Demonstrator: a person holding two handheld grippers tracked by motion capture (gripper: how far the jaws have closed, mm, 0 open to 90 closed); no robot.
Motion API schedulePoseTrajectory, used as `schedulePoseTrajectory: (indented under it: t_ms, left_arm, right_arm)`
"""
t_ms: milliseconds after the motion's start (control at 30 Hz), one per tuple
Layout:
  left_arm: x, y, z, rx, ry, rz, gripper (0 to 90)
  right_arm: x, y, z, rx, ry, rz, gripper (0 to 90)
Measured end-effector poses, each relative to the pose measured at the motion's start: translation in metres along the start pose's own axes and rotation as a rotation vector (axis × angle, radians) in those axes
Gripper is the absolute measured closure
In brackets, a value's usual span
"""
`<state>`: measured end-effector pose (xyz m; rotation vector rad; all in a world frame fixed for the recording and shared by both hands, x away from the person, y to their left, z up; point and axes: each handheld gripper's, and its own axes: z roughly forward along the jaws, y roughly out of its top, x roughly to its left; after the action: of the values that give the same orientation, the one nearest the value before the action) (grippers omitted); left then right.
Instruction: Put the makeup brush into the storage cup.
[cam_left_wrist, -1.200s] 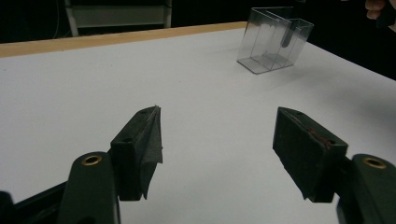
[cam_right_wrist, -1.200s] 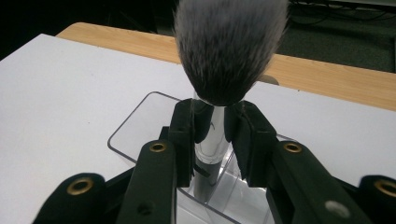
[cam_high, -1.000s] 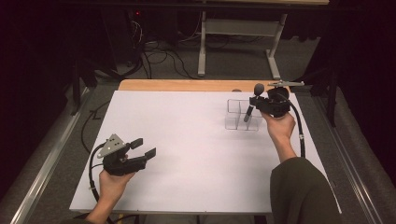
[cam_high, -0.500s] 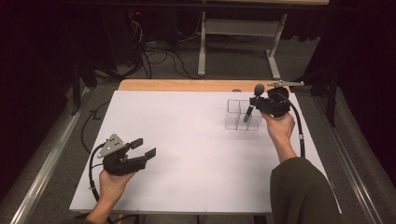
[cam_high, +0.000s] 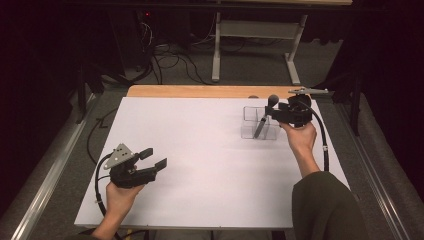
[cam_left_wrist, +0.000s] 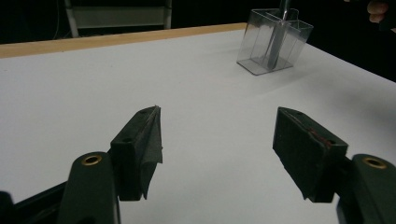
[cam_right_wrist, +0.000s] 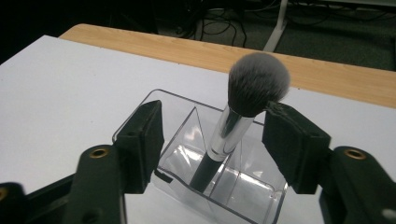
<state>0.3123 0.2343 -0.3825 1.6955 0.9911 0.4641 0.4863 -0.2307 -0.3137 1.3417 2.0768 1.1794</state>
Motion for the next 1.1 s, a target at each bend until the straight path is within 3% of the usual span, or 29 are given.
schedulePoseTrajectory:
  t_ms: [367,467,1100]
  left_arm:
    - [0.000,0.000,0.000,0.000,-0.002,0.003,32.8]
    - [0.000,0.000,0.000,0.000,-0.002,0.002,32.8]
    - [0.000,0.000,0.000,-0.003,-0.001,0.000,32.8]
  right_arm:
    - [0.004,0.001,-0.013,-0.049,-0.014,-0.022,30.4]
    - [0.005,0.000,-0.017,-0.071,-0.020,-0.032,30.4]
    - [0.002,-0.006,-0.032,-0.091,-0.016,-0.027,31.6]
